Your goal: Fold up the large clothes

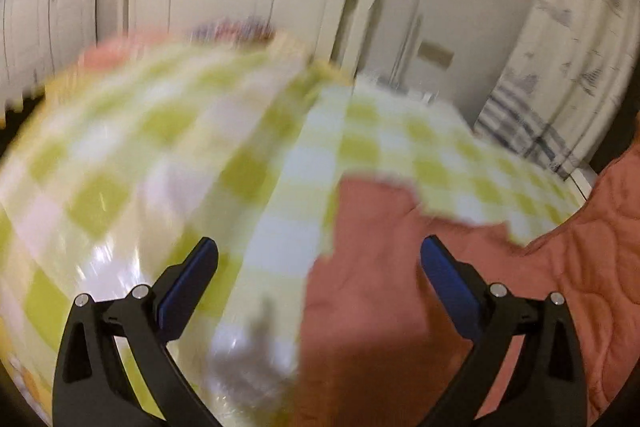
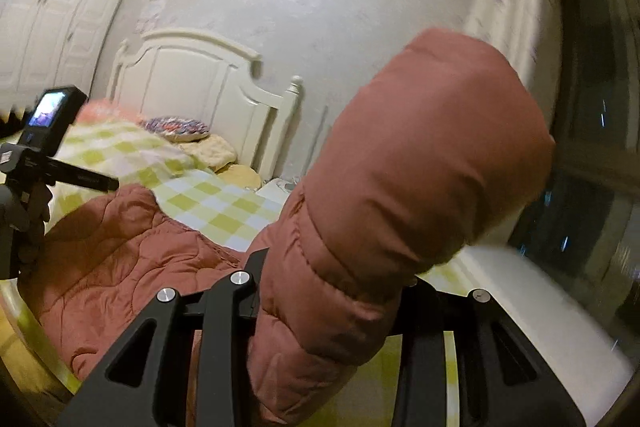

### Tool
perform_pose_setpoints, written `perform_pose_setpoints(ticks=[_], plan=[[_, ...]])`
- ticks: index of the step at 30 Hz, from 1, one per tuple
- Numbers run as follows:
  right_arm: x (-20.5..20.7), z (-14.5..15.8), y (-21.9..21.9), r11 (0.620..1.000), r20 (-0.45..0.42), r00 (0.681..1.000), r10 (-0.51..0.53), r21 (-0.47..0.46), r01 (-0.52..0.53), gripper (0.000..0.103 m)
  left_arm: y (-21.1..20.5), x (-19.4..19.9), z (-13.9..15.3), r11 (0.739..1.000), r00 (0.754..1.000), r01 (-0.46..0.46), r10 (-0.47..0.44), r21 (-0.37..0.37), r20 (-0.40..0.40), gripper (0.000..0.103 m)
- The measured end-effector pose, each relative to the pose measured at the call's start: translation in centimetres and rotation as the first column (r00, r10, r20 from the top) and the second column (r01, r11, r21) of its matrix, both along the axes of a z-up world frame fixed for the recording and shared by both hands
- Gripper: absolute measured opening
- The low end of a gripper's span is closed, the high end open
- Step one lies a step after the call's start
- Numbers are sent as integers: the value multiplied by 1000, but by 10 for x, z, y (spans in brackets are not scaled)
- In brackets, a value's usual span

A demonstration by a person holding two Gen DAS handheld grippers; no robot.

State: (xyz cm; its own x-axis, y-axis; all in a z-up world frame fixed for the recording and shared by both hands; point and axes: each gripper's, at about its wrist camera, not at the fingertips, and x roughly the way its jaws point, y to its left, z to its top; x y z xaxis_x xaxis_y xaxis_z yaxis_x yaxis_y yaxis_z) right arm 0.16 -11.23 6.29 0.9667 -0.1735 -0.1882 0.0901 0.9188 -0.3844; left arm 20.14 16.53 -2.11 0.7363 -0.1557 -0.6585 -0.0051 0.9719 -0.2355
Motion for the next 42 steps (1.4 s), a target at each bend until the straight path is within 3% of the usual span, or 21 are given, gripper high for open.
perform_pose_setpoints(ticks=[3, 5, 8, 10, 13, 15, 18, 19, 22, 24, 26, 28, 31, 32, 35, 38, 40, 42], plan=[[6, -7, 51, 984, -11, 999, 38, -176, -40, 35, 9, 8, -30, 986, 997, 34, -46, -166, -66, 100], [13, -20, 85, 948, -30, 997, 65, -310, -71, 35, 12, 8, -31, 979, 998, 37, -48, -200, -51, 99], [23, -51, 142, 881, -91, 989, 121, -449, -149, 35, 10, 9, -35, 974, 997, 50, -62, -221, -44, 99], [31, -82, 181, 827, -158, 974, 162, -517, -221, 35, 18, 8, -45, 955, 996, 45, -67, -294, -63, 99], [42, -131, 210, 736, -190, 975, 114, -643, -212, 39, 32, 8, -54, 949, 994, 17, -49, -316, -94, 92], [43, -141, 209, 726, -200, 973, 113, -652, -218, 40, 33, 6, -53, 963, 993, 43, -70, -265, -94, 92], [38, -129, 194, 760, -204, 968, 143, -604, -240, 39, 48, 2, -44, 988, 991, 67, -81, -137, -102, 99], [34, -128, 190, 755, -195, 967, 165, -606, -251, 39, 56, 1, -40, 990, 993, 50, -63, -131, -98, 99], [17, -134, 177, 719, -169, 958, 232, -633, -286, 38, 106, -15, -9, 983, 992, -126, 124, -133, -24, 98], [1, -134, 163, 720, -139, 943, 304, -615, -323, 37, 122, -27, 14, 978, 989, -135, 143, -158, 39, 98], [-7, -133, 153, 725, -114, 936, 334, -604, -332, 36, 121, -40, 39, 984, 985, -118, 133, -135, 112, 98], [-12, -128, 143, 742, -70, 936, 344, -590, -317, 35, 105, -53, 61, 992, 982, -54, 73, -113, 174, 98], [-18, -117, 131, 782, -23, 934, 356, -540, -311, 35, 67, -63, 74, 992, 978, 58, -34, -114, 205, 100], [-21, -115, 127, 780, -30, 928, 371, -533, -328, 35, 50, -63, 78, 990, 975, 98, -75, -102, 210, 101], [-37, -127, 117, 721, -45, 910, 412, -595, -356, 35, -6, -54, 90, 981, 960, 192, -191, 16, 203, 101], [-50, -143, 114, 701, -46, 900, 434, -610, -370, 36, -46, -48, 100, 960, 949, 242, -265, 139, 174, 101], [-53, -154, 106, 672, -52, 896, 441, -642, -369, 39, -74, -44, 102, 929, 938, 302, -330, 212, 109, 101], [-56, -166, 103, 637, -57, 892, 448, -679, -364, 47, -100, -39, 85, 889, 927, 354, -374, 290, 14, 101]])
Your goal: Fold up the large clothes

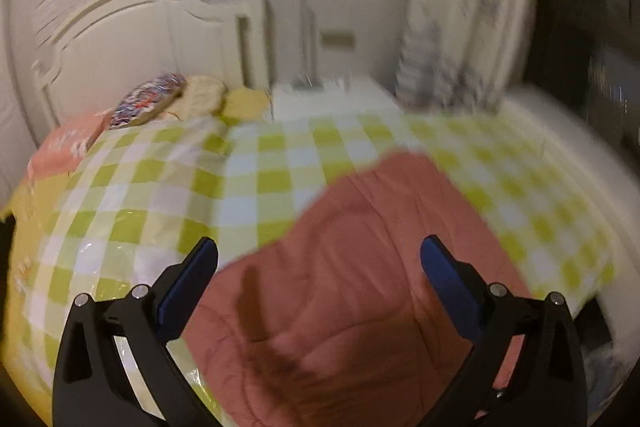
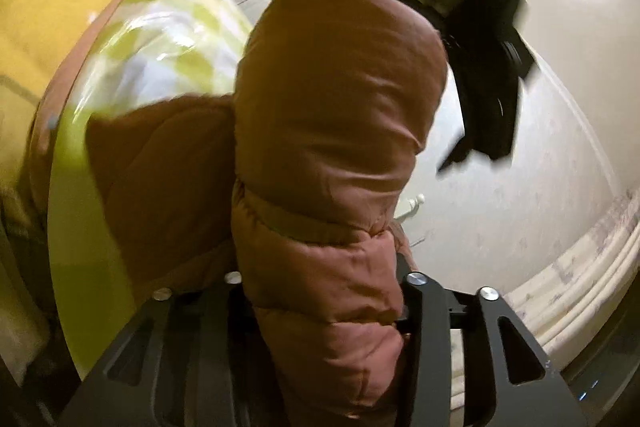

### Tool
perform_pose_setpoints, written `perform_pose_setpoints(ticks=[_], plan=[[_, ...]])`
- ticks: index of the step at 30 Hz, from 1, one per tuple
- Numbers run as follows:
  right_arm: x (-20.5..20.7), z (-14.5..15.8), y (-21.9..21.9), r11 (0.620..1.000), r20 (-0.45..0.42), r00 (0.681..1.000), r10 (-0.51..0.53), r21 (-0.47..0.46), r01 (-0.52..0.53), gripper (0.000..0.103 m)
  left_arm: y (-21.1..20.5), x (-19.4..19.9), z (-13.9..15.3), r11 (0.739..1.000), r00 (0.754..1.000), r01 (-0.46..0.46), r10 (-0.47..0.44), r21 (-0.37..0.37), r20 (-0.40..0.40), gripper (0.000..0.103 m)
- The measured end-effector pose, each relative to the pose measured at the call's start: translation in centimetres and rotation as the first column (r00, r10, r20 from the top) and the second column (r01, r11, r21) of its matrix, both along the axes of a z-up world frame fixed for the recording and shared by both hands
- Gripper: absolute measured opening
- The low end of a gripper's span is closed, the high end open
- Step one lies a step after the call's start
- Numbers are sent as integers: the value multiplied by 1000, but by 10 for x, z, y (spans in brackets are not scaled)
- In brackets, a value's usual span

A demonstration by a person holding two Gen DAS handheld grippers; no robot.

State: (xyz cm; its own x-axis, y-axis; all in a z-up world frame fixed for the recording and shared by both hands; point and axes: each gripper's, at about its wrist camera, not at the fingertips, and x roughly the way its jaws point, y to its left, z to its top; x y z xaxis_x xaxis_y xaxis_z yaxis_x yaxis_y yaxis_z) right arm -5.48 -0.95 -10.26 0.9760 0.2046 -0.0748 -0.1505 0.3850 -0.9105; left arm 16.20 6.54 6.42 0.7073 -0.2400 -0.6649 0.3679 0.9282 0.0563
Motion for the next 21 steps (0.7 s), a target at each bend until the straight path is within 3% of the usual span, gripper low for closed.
perform_pose_setpoints(ticks=[3, 5, 7, 10, 11, 13, 16, 18, 19, 20, 21], plan=[[1, 7, -5, 1000, -33, 999, -13, 13, 14, 65, -14, 6, -62, 994, 996, -27, 35, 107, -79, 101], [-2, 18, -13, 999, -89, 996, -21, 29, 24, 83, -3, -2, -88, 999, 999, -31, 31, 30, 10, 101], [-12, 25, -31, 998, -167, 986, 1, 56, 9, 86, 19, -7, -107, 996, 997, -44, 48, -73, 55, 101], [-27, 56, -59, 980, -299, 953, 40, 197, 20, 86, 37, -10, -113, 992, 995, -78, 84, -95, 61, 101], [-29, 67, -67, 966, -324, 944, 61, 259, 26, 86, 39, -11, -114, 992, 994, -76, 83, -103, 70, 101], [-31, 99, -87, 897, -362, 922, 139, 441, 38, 86, 38, -15, -117, 990, 991, -87, 97, -112, 88, 101], [-19, 133, -107, 771, -384, 903, 192, 629, 104, 86, 35, -18, -115, 989, 987, -110, 120, -102, 104, 101], [-2, 136, -111, 709, -427, 887, 175, 680, 187, 86, 37, -20, -111, 987, 985, -119, 131, -109, 113, 101], [8, 130, -110, 697, -460, 876, 148, 677, 238, 86, 39, -22, -111, 985, 983, -127, 141, -116, 116, 101], [20, 118, -107, 699, -522, 845, 118, 648, 303, 86, 41, -23, -111, 983, 982, -137, 151, -121, 115, 101], [33, 100, -99, 719, -601, 793, 98, 594, 361, 88, 43, -23, -107, 982, 981, -143, 157, -123, 110, 101]])
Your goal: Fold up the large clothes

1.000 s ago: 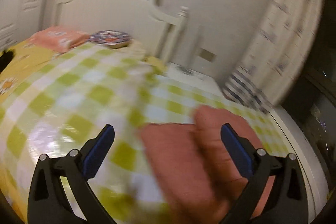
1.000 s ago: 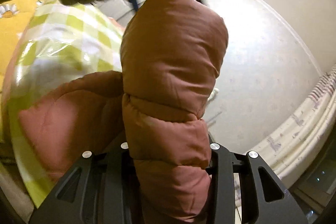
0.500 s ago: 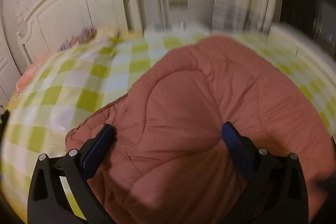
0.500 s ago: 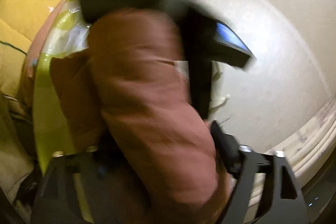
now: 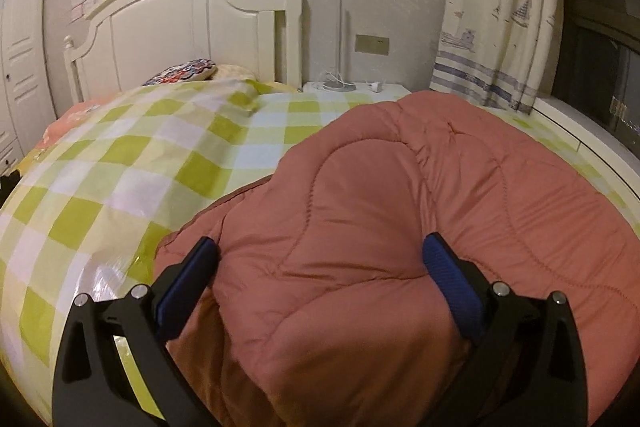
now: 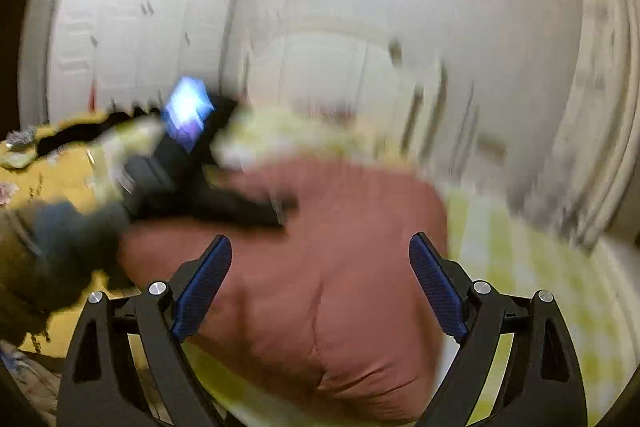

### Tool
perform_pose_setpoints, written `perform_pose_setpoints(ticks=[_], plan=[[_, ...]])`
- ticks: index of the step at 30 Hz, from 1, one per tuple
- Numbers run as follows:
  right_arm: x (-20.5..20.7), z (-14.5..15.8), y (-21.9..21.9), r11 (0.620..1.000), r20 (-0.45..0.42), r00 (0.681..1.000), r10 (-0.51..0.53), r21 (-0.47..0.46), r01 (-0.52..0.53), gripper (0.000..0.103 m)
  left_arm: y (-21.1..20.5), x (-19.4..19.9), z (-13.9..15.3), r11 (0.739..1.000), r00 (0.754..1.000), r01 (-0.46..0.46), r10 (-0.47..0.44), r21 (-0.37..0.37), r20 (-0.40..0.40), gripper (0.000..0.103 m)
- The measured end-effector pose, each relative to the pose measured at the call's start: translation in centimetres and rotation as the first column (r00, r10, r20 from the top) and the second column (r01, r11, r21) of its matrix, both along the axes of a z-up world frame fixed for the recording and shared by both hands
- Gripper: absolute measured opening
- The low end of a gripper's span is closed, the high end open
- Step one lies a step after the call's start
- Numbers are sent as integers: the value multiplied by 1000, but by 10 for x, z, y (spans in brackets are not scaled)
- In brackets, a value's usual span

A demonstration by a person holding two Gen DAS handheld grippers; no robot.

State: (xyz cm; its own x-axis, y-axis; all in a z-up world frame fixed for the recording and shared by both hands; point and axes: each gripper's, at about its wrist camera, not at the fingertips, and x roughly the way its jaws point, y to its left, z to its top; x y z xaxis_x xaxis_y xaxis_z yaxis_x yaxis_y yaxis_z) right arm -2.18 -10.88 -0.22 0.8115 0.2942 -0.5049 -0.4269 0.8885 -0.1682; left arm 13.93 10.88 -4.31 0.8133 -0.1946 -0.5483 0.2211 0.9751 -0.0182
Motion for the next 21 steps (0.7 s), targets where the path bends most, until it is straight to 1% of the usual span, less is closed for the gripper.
perform_pose_setpoints(ticks=[1, 2, 3, 4, 5, 6, 7, 9, 11, 13, 14, 15, 16, 17, 18, 19, 20, 21], plan=[[10, -18, 5, 999, -51, 999, -6, -54, 3, 94, 2, -1, 3, 1000, 1000, -5, 5, -3, -7, 101], [8, -29, 8, 994, -30, 999, -15, -112, 12, 95, 3, -3, 8, 1000, 1000, -9, 9, -2, -22, 101], [2, -36, 13, 988, 13, 1000, -13, -151, 15, 95, 4, -3, 16, 999, 998, -34, 35, 18, -59, 101], [1, -37, 13, 987, 11, 1000, -14, -158, 15, 95, 6, -6, 27, 997, 993, -73, 76, 36, -87, 101], [2, -38, 14, 987, 0, 1000, -18, -161, 18, 95, 7, -10, 37, 994, 990, -105, 108, 38, -88, 101], [5, -36, 13, 987, -9, 1000, -19, -162, 17, 95, 10, -19, 58, 990, 989, -137, 138, 8, -61, 101], [6, -37, 14, 987, -11, 1000, -20, -161, 18, 96, 11, -28, 74, 991, 991, -128, 127, -37, -31, 101], [13, -42, 20, 987, -2, 1000, -25, -160, 25, 96, 5, -51, 104, 989, 996, -65, 72, -133, 43, 101], [10, -40, 20, 986, 8, 999, -35, -162, 36, 96, -10, -63, 114, 984, 997, -19, 31, -176, 69, 101], [11, -42, 19, 987, 10, 999, -36, -159, 37, 96, -24, -59, 104, 984, 999, 0, 7, -180, 41, 101], [10, -41, 16, 988, 11, 999, -34, -151, 36, 96, -29, -51, 91, 988, 1000, -22, 24, -155, 6, 101], [11, -42, 21, 989, 13, 999, -29, -147, 31, 96, -34, -36, 67, 993, 996, -77, 73, -92, -49, 101], [9, -42, 24, 990, 16, 1000, -18, -142, 20, 96, -35, -23, 45, 993, 990, -115, 111, -39, -90, 101], [6, -43, 23, 991, 20, 1000, 1, -131, 2, 97, -34, -10, 21, 992, 985, -124, 122, -9, -124, 101], [1, -41, 22, 993, 26, 999, 39, -112, -35, 98, -27, -9, 8, 993, 990, -114, 110, -38, -91, 101], [-2, -40, 22, 992, 20, 998, 63, -112, -60, 98, -19, -13, 9, 991, 992, -111, 105, -79, -71, 101], [-3, -40, 23, 991, 22, 998, 64, -121, -61, 98, -16, -16, 12, 989, 993, -103, 96, -103, -63, 101], [-3, -37, 21, 991, 17, 997, 75, -116, -73, 98, -15, -19, 14, 990, 994, -100, 95, -97, -57, 101]])
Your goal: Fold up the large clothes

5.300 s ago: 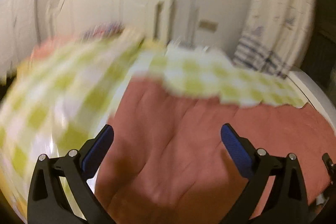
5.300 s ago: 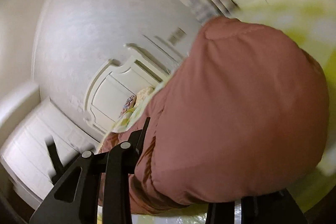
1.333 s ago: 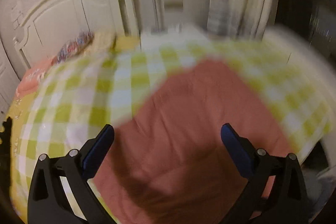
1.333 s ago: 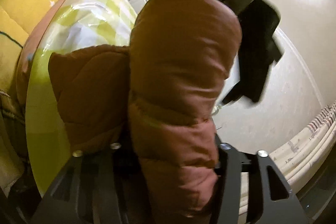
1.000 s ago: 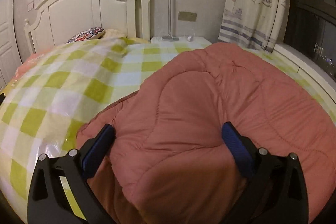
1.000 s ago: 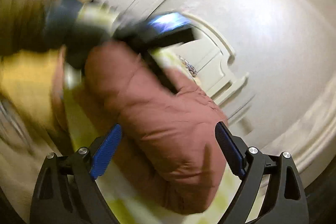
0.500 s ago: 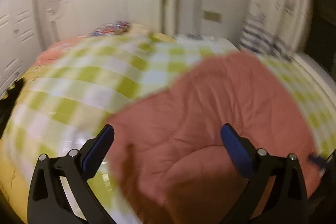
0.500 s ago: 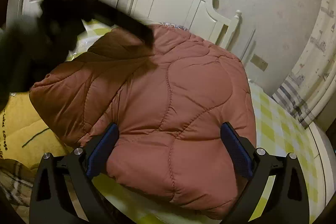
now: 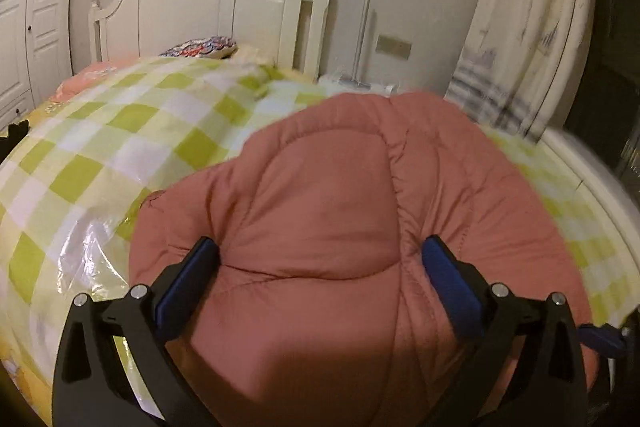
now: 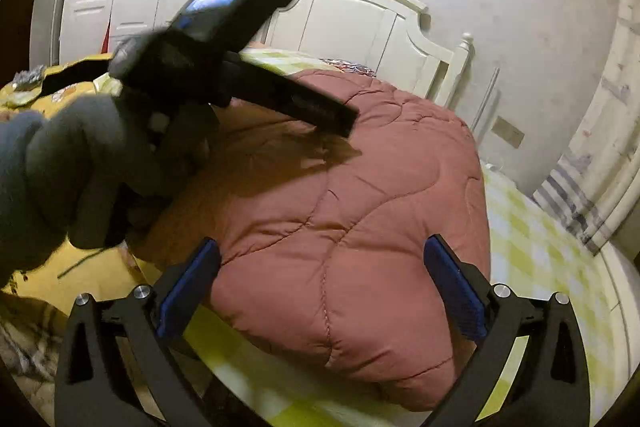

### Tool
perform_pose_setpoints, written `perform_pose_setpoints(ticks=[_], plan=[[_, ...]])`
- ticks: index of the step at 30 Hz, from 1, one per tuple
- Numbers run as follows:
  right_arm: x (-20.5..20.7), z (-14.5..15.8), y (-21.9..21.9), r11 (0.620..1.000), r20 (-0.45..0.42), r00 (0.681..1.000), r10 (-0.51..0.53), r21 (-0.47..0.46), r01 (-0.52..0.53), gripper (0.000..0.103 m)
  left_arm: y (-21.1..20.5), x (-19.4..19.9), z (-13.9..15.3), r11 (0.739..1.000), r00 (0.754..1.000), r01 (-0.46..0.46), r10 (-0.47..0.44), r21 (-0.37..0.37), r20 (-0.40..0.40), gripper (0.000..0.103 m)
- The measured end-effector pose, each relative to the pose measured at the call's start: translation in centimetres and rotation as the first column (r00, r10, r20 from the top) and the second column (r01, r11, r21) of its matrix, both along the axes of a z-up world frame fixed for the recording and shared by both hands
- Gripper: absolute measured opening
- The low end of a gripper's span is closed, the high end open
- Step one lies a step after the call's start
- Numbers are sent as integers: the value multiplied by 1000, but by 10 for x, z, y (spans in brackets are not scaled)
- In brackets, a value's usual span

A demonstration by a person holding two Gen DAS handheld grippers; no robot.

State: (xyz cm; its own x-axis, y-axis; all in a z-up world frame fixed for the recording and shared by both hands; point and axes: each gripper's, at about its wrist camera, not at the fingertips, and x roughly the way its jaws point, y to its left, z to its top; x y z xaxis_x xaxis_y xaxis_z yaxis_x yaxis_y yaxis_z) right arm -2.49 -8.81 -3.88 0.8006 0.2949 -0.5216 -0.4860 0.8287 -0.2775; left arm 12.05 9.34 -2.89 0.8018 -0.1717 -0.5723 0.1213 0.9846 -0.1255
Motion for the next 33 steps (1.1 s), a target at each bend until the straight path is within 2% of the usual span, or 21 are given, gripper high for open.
perform_pose_setpoints(ticks=[2, 4, 6, 11, 15, 19, 21, 22, 23, 24, 25, 26, 27, 29, 30, 33], plan=[[0, 12, -9, 998, -13, 999, 32, 63, -31, 98, -4, -3, -1, 999, 1000, 9, -9, 36, 12, 101], [1, 34, -29, 987, 23, 999, 30, 157, -34, 98, 0, -3, -1, 1000, 999, 27, -28, 10, 23, 101], [6, 57, -51, 977, 65, 998, -18, 215, 4, 98, 4, 2, -2, 998, 998, 63, -63, -9, 12, 101], [45, 98, -97, 946, 103, 980, -172, 295, 135, 97, -6, 31, -3, 983, 984, 176, -176, 44, -10, 101], [102, 116, -112, 904, 43, 961, -274, 352, 242, 94, -17, 57, -5, 957, 958, 285, -283, 61, -37, 101], [174, 118, -112, 861, -51, 944, -326, 396, 319, 88, -40, 67, -3, 964, 970, 244, -243, 107, -24, 101], [214, 107, -102, 865, -103, 935, -340, 357, 354, 84, -51, 67, -2, 962, 971, 239, -240, 134, -6, 101], [231, 99, -95, 873, -135, 930, -342, 320, 368, 77, -52, 68, -2, 961, 969, 244, -245, 134, -3, 101], [256, 83, -88, 888, -208, 921, -330, 262, 378, 71, -52, 69, -2, 960, 968, 250, -252, 125, -2, 101], [272, 70, -82, 900, -274, 909, -315, 219, 378, 70, -51, 71, -3, 960, 966, 259, -260, 111, -6, 101], [291, 51, -79, 915, -369, 884, -286, 168, 366, 70, -49, 71, -3, 959, 963, 267, -268, 97, -6, 101], [307, 29, -76, 931, -474, 842, -257, 113, 348, 68, -46, 71, -3, 958, 962, 274, -274, 88, -3, 101], [319, 9, -76, 938, -537, 803, -260, 59, 343, 69, -44, 71, -3, 956, 959, 281, -282, 83, 3, 101], [327, 4, -88, 923, -568, 782, -255, 100, 373, 75, -43, 72, -5, 955, 958, 286, -287, 83, 3, 101], [325, 7, -88, 920, -559, 785, -268, 92, 380, 75, -42, 73, -5, 955, 958, 287, -288, 79, 4, 101], [311, 27, -80, 923, -467, 826, -315, 53, 382, 76, -41, 72, -5, 956, 959, 281, -283, 85, 6, 101]])
